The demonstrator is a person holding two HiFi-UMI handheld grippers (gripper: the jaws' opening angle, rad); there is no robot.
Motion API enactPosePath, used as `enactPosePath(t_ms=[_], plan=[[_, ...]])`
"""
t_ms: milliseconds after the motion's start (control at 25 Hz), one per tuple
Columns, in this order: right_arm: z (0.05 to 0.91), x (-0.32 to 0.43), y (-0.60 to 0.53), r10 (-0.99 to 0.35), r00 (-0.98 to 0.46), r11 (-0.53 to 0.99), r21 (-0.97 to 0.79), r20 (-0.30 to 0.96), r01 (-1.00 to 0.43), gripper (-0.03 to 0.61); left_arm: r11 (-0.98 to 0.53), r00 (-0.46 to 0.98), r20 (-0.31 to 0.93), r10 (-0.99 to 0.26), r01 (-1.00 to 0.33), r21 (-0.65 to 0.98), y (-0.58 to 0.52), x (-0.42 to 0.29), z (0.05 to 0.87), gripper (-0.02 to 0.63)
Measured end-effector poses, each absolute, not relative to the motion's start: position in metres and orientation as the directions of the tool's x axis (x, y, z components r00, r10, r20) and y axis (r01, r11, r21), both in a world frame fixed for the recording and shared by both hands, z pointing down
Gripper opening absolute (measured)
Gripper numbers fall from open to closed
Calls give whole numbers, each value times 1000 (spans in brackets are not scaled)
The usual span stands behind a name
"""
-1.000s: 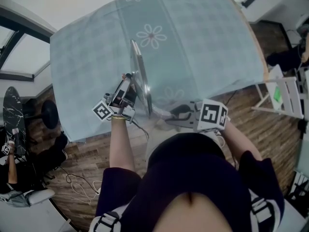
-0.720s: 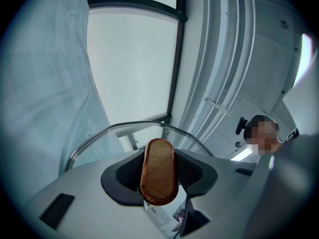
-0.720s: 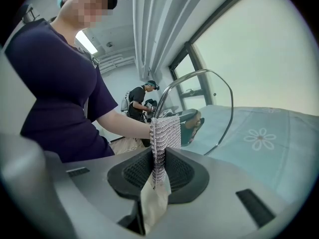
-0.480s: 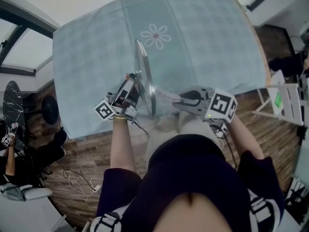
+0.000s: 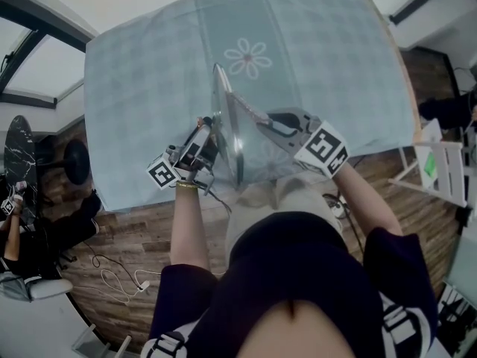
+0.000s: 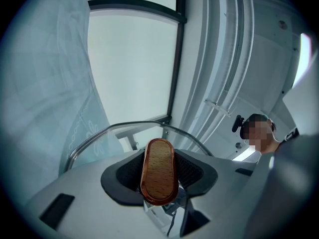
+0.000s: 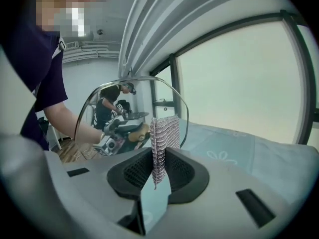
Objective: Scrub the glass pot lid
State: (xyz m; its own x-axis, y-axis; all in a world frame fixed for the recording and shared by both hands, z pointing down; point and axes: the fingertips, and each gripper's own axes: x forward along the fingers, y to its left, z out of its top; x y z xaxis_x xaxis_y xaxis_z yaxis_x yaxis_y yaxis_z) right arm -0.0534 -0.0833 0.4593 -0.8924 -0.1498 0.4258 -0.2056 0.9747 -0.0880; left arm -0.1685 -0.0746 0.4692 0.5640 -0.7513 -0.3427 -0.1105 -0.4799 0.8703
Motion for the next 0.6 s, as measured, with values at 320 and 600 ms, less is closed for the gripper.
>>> enactPosePath(t_ms=[320, 600], plan=[[476, -80, -118, -226, -879, 965, -29, 420, -262, 77, -484, 553, -351, -755, -111, 868, -74, -172, 471, 167], [498, -103, -123, -215, -881, 968, -29, 421, -250, 78, -486, 562, -341, -753, -127, 864, -74, -174, 476, 167]])
